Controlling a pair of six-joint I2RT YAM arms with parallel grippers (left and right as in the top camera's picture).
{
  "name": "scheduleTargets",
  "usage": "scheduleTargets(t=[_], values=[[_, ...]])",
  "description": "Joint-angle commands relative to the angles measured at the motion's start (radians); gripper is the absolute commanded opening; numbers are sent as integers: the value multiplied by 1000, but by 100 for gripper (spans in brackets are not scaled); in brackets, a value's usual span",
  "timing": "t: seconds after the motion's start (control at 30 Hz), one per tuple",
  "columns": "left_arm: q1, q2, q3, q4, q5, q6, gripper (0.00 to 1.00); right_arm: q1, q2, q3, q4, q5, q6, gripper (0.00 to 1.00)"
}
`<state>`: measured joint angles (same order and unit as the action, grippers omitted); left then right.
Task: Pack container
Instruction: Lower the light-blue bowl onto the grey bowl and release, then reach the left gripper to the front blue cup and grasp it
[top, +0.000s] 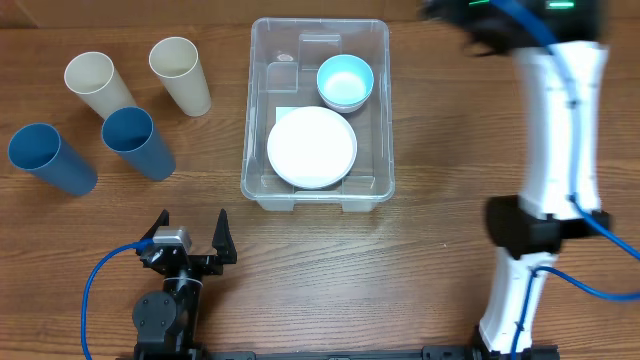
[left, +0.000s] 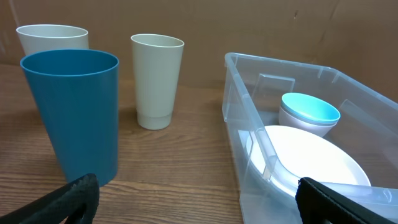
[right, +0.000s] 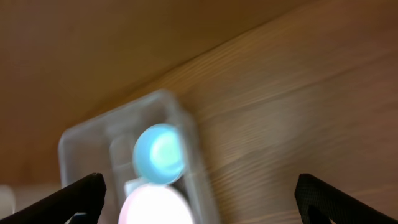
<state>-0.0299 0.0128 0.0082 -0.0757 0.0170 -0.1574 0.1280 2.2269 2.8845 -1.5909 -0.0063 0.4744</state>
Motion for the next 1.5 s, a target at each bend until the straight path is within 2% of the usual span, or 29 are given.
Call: scheduleTargets(t=[0.0, 0.2, 0.43, 0.5, 0.6, 0.7, 0.77, 0.83, 0.93, 1.03, 1.13, 1.2, 1.27, 1.33, 1.4, 1.47], values=[[10, -7, -3, -2, -6, 8, 100, -201, -24, 14, -62, 8, 80, 100], [10, -7, -3, -1, -7, 8, 100, -361, -24, 11, -83, 8, 80, 100], [10, -7, -3, 3, -27, 6, 100, -441, -24, 11, -83, 8, 80, 100], [10, -7, 3, 27, 46, -49, 100, -444, -24, 11, -83, 8, 80, 100], [10, -4, 81, 14, 259, -70, 100, -443, -24, 11, -83, 8, 80, 100], [10, 40, 233, -97, 274, -69, 100, -444, -24, 11, -83, 8, 80, 100], [10, 121, 373, -201, 230, -38, 100, -444, -24, 11, -83, 8, 80, 100], [10, 284, 562, -325, 212, -4, 100, -444, -24, 11, -83, 8, 80, 100], [10, 600, 877, -559, 183, 6, 100, -444, -24, 11, -83, 8, 80, 100], [10, 901, 1207, -796, 167, 114, 100, -444, -24, 11, -83, 8, 80, 100], [10, 1117, 1480, -932, 171, 180, 100, -444, -24, 11, -83, 8, 80, 100], [10, 1213, 1592, -978, 209, 182, 100, -444, -24, 11, -83, 8, 80, 100], [10, 1309, 1666, -982, 185, 298, 100, -443, -24, 11, -83, 8, 80, 100], [13, 1389, 1717, -999, 6, 231, 100, -443, -24, 11, -83, 8, 80, 100], [38, 1465, 1742, -1041, -88, 124, 100, -444, -24, 11, -83, 8, 80, 100], [77, 1520, 1742, -1072, -103, 54, 100, -444, -24, 11, -83, 8, 80, 100]])
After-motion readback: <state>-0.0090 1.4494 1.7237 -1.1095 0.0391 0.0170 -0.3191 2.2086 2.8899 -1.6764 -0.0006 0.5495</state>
